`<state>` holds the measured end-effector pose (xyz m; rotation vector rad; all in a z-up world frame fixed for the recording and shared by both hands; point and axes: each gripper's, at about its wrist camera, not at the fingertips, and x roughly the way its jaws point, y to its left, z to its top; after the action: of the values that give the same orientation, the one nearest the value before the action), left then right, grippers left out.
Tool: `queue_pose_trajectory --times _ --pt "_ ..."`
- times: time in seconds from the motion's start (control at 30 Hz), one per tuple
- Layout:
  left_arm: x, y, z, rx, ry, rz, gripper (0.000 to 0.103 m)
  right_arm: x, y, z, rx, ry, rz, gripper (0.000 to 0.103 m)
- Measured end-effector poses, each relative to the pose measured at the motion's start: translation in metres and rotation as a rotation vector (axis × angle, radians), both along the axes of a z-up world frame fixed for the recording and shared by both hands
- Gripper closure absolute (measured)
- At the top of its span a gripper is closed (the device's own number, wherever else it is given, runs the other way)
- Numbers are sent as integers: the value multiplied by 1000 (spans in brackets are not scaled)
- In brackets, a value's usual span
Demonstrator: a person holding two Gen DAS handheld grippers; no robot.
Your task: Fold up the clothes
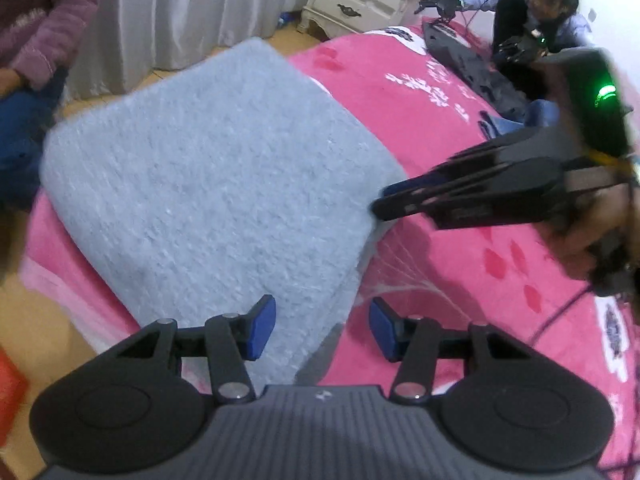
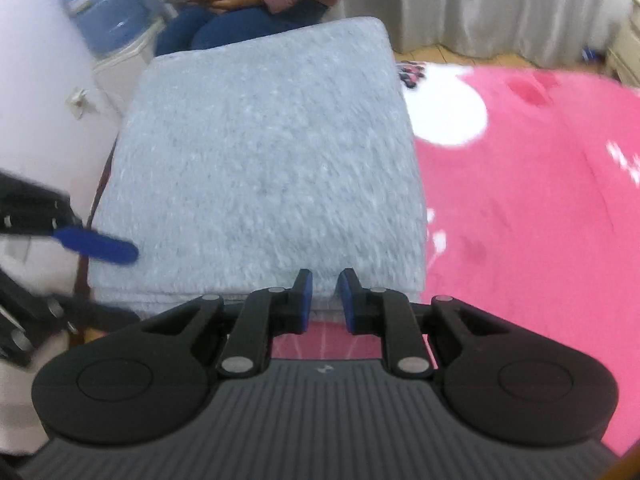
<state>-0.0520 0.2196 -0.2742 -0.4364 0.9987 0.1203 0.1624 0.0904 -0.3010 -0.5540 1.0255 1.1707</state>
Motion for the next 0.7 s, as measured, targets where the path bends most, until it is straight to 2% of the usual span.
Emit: queue_pose_trajectory --times 0.13,0.23,0.4,0.47,0.57,0.7 --pt "-18 4 53 -2 -35 134 48 -8 -31 47 50 23 -73 88" --pt "-35 -5 101 8 -62 226 41 -17 -60 83 48 44 -130 87" --pt "-51 -37 182 64 -117 315 16 -40 -82 134 31 17 -154 87" --pt "-50 -46 207 80 -125 353 9 -50 -89 154 25 1 -158 86" --pt "-53 -61 236 148 -135 380 5 -65 -99 183 15 -23 -163 74" --pt "-57 -75 262 220 -109 420 3 -75 -105 200 25 -32 -190 58"
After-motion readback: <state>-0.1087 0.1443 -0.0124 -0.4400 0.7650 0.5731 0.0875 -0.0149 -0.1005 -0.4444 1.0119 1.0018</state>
